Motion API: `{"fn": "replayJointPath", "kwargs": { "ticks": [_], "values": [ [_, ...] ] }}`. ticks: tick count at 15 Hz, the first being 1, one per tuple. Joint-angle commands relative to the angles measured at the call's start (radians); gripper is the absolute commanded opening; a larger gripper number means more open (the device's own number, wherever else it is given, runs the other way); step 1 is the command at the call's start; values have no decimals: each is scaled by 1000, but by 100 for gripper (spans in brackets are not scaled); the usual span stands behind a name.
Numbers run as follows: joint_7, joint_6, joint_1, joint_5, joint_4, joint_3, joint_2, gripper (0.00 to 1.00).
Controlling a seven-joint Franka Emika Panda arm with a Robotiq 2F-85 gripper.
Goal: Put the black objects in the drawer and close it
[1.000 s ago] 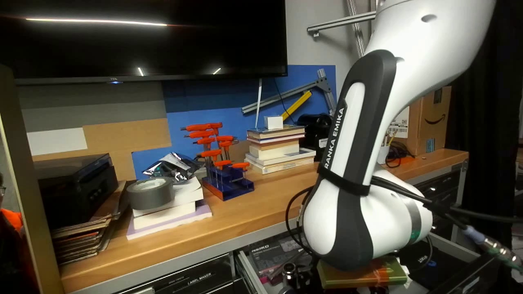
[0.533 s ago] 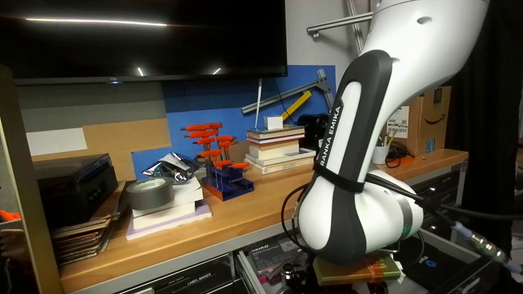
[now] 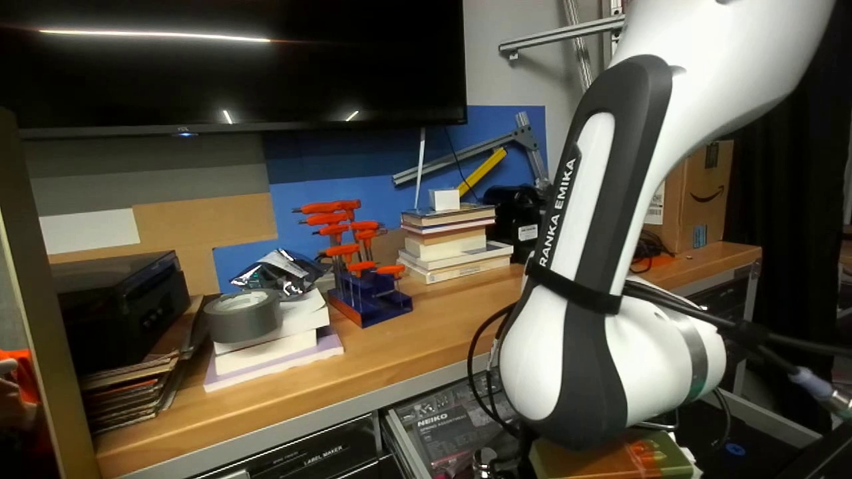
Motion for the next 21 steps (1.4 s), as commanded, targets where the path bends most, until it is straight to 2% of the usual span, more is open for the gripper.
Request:
{"fn": "replayJointPath", "kwargs": {
  "ticks": [1, 3, 5, 7, 10, 13, 18, 21],
  "values": [
    [57, -53, 44, 42, -9, 88, 6, 90],
    [70, -52, 59, 29, -5, 52, 0, 98],
    [73, -93, 68, 10, 4, 20, -31, 100],
    [67, -160, 65, -4, 21, 3, -75, 100],
    [14, -288, 17, 24, 70, 32, -149, 100],
    [-6, -421, 27, 37, 156, 40, -197, 100],
    [-25, -548, 21, 19, 275, -2, -223, 100],
    [-21, -618, 6, -65, 349, -50, -242, 100]
  ]
}}
